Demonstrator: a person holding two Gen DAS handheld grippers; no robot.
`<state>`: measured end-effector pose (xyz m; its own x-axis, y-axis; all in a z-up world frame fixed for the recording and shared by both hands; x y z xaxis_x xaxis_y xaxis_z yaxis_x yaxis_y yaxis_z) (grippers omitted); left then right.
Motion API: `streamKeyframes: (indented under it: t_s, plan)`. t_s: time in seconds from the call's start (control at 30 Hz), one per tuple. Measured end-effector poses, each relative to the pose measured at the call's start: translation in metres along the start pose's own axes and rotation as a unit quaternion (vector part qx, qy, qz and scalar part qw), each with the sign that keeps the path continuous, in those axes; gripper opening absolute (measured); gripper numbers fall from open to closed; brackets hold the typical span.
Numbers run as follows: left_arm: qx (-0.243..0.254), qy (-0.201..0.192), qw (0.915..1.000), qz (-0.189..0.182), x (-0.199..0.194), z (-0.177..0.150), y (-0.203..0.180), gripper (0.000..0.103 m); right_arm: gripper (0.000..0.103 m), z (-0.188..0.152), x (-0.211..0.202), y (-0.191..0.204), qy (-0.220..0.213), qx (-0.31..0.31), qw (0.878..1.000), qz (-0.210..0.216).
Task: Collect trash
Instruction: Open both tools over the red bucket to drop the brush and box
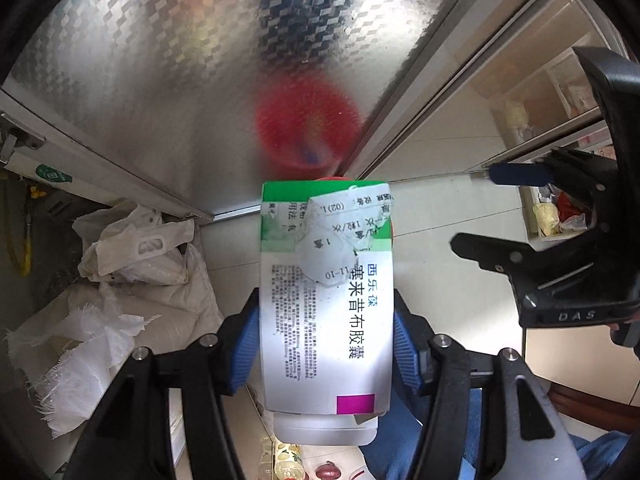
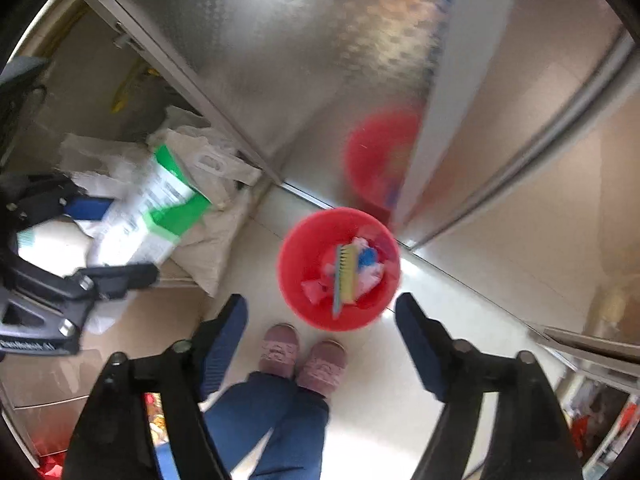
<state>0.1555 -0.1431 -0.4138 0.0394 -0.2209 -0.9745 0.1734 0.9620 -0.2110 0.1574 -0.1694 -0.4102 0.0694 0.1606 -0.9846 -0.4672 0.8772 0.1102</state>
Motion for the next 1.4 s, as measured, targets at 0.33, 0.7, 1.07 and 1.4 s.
streamKeyframes:
  t_s: [0.33,0.7,1.07,1.4]
  plan:
    - [0.023,-0.004,0.9997,-0.009,0.003,0.008,-0.017,0.056,0.097,-0.005,-0.020,-0.013,0.000,0.076,0.997,-0.031]
    - [0.034,-0.002,0.9993,-0.011,0.015,0.015,-0.022,0.057,0.097,-0.014,-0.016,-0.020,0.029,0.076,0.995,-0.062]
    - [0.059,-0.023,0.9978,-0.019,0.014,0.015,-0.030,0.082,0.103,-0.026,-0.028,-0.019,-0.022,0.082,0.994,-0.071]
    - [0.056,-0.036,0.9976,-0.016,0.001,0.016,-0.035,0.087,0.103,-0.029,-0.037,-0.016,-0.044,0.079,0.993,-0.076]
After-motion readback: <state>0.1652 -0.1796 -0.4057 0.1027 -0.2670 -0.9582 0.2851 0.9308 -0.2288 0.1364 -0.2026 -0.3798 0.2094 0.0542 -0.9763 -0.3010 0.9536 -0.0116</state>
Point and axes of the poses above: each gripper's, at about its wrist camera, not at the fingertips, and x roughly the way its jaws point, y to its left, z to its top, the point moved 1 cm from there along x, roughly the way its jaws point, and after that the axes turned 3 degrees about -z, right-handed, at the moved point
